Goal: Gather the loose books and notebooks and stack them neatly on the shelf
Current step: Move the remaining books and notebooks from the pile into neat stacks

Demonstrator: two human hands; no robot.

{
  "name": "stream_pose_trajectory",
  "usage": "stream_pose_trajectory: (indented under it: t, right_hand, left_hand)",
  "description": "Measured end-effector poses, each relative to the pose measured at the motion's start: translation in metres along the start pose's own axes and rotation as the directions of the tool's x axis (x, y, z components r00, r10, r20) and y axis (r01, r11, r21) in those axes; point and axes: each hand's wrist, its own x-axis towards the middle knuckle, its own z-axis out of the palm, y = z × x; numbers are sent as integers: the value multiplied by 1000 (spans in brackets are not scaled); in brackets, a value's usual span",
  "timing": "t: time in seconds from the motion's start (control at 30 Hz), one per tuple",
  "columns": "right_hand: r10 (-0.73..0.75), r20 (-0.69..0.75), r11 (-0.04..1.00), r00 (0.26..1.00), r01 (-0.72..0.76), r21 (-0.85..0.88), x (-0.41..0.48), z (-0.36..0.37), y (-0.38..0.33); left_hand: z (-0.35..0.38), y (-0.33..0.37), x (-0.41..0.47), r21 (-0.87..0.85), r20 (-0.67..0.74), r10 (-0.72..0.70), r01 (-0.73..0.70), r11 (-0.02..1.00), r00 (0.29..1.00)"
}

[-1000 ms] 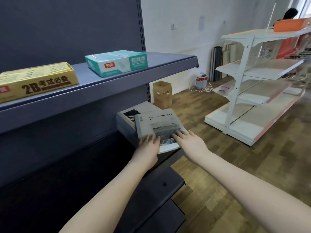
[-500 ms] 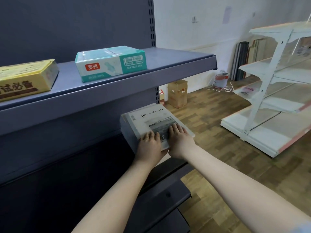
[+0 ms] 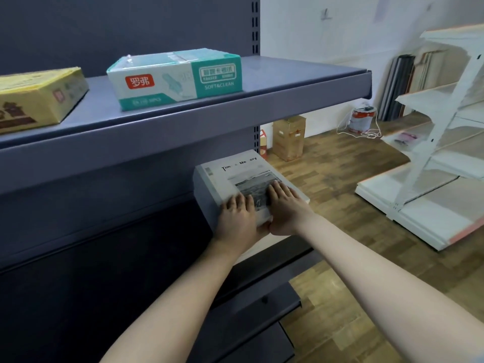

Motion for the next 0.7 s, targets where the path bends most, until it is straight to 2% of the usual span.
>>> stream_pose_trajectory:
  t: [0.17, 0.27, 0.33, 0.43, 0.5, 0.7]
  right_hand:
    - [16, 20, 1000, 1000, -16, 10, -1, 0, -2]
    - [11, -1, 1000, 1000, -11, 21, -10, -3, -7]
    - [-54, -30, 998, 998, 54, 13, -21, 0, -18]
    - [-180, -61, 983, 982, 181, 14, -41, 4, -43]
    - [-228, -77, 973, 971, 229, 9, -50, 5, -60]
    - [-308, -70, 951, 949, 308, -9, -67, 3, -114]
  left_hand:
    - [-9, 2, -1, 7, -10, -13, 13, 1000, 1000]
    - [-21, -4, -1, -80, 79, 22, -15, 997, 997]
    - [-25, -16, -6, -158, 153, 50, -25, 987, 987]
    - [-19, -42, -28, -139, 125, 75, -58, 989, 989]
    - [-13, -58, -49, -126, 102, 50, -37, 991, 994]
    - [-12, -102, -111, -86, 177, -40, 56, 995, 983]
